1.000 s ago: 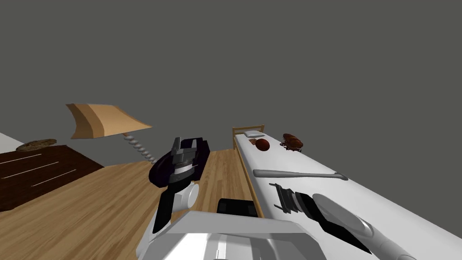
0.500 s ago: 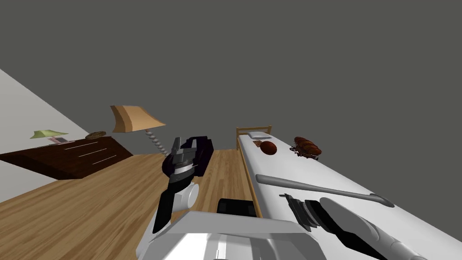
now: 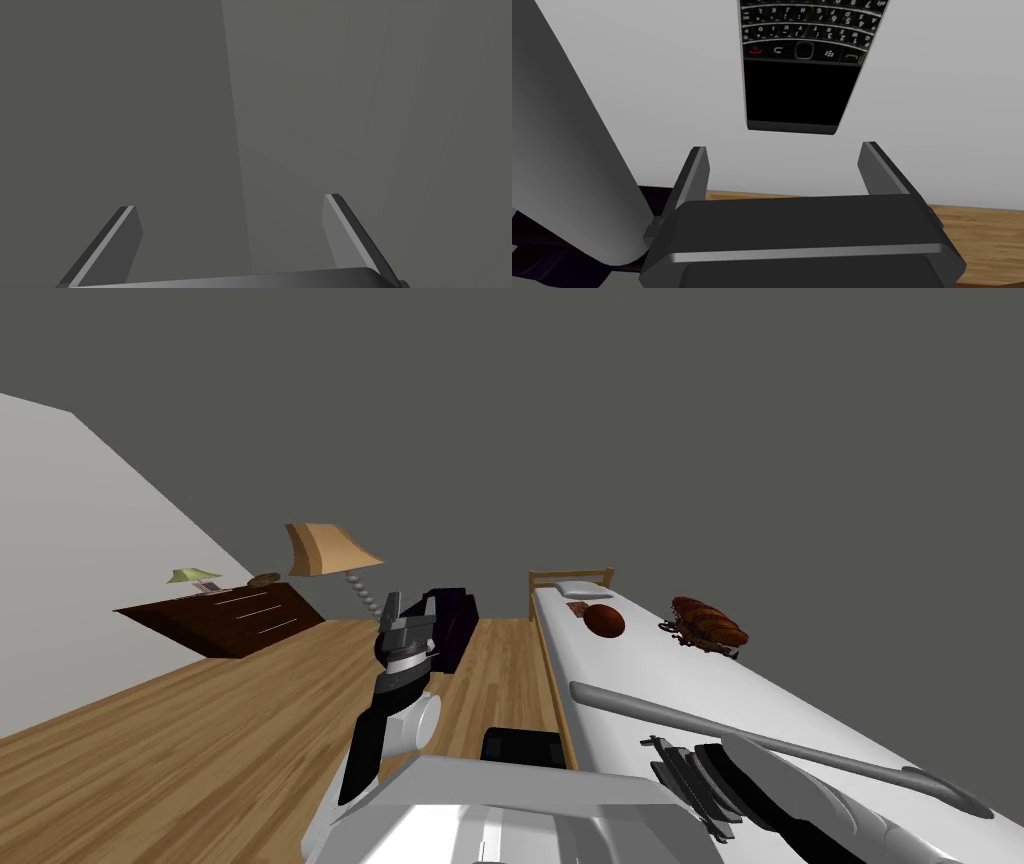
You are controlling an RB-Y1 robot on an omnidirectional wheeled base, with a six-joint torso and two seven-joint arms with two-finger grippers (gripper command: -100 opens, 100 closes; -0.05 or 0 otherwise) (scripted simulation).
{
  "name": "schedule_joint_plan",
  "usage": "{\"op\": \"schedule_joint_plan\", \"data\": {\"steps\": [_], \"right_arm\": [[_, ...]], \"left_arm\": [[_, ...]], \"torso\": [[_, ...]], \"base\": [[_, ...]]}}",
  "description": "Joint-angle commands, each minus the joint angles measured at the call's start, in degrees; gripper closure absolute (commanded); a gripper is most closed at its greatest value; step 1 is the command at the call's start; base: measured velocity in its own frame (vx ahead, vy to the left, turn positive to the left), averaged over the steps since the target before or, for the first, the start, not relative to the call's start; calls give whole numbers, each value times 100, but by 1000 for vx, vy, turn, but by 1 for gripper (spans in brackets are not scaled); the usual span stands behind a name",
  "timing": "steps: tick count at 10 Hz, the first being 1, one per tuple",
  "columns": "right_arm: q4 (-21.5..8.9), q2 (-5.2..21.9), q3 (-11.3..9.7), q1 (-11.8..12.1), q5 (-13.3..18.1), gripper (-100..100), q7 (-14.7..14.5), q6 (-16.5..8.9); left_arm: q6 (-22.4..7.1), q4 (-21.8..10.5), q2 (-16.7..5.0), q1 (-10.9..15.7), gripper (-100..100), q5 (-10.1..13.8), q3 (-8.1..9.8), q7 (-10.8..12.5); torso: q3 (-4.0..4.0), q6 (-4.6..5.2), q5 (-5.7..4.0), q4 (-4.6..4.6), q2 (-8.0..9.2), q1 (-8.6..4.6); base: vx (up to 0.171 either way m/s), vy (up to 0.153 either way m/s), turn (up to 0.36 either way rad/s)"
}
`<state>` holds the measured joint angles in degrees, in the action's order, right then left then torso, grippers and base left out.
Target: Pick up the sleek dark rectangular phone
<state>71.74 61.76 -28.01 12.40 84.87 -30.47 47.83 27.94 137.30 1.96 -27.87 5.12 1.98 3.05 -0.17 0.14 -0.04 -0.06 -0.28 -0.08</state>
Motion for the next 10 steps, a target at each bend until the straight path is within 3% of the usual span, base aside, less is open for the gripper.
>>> {"op": "schedule_joint_plan", "data": {"steps": [1, 3, 4, 5, 7, 8, 9, 10], "right_arm": [[-210, 151, -148, -31, 211, -100, -128, 62], [-211, 140, -174, -41, 247, -100, -117, 53], [-205, 150, -184, -40, 265, 0, -101, 46], [-358, -13, -224, -66, 285, -100, -29, -77], [-587, -255, -286, -105, 319, -100, 82, -262], [-558, -199, -264, -116, 297, -100, 15, -186], [-571, -213, -262, -128, 290, 100, 16, -194], [-573, -211, -269, -115, 292, 100, 16, -187]], "left_arm": [[0, 0, 0, 0, 0, 0, 0, 0], [0, 0, 0, 1, 0, 0, 0, 0], [0, 0, 0, 0, 0, 0, 0, 0], [0, 0, 0, 0, 0, 0, 0, 0], [0, 0, 0, 2, 0, 0, -1, 0], [0, 0, 0, 2, 0, 0, -1, 0], [0, 0, 0, 1, 0, 0, 0, 0], [0, 0, 0, 0, 0, 0, 0, 0]], "torso": [[0, 0, 0, 0, 0, 0], [1, -3, 1, 1, 1, -1], [3, 1, 1, 1, 6, 7], [5, 0, 3, 2, 8, 14], [24, -3, 0, 9, 41, 2], [29, -1, -4, 10, 50, -6], [19, 7, -11, 4, 35, -14], [11, 0, -11, 6, 17, -12]], "base": [[25, -36, 142], [12, -35, 118], [0, 0, 0], [-60, -16, 232], [-114, -55, 282], [-51, -24, 48], [-11, -2, -19], [0, 0, 0]]}}
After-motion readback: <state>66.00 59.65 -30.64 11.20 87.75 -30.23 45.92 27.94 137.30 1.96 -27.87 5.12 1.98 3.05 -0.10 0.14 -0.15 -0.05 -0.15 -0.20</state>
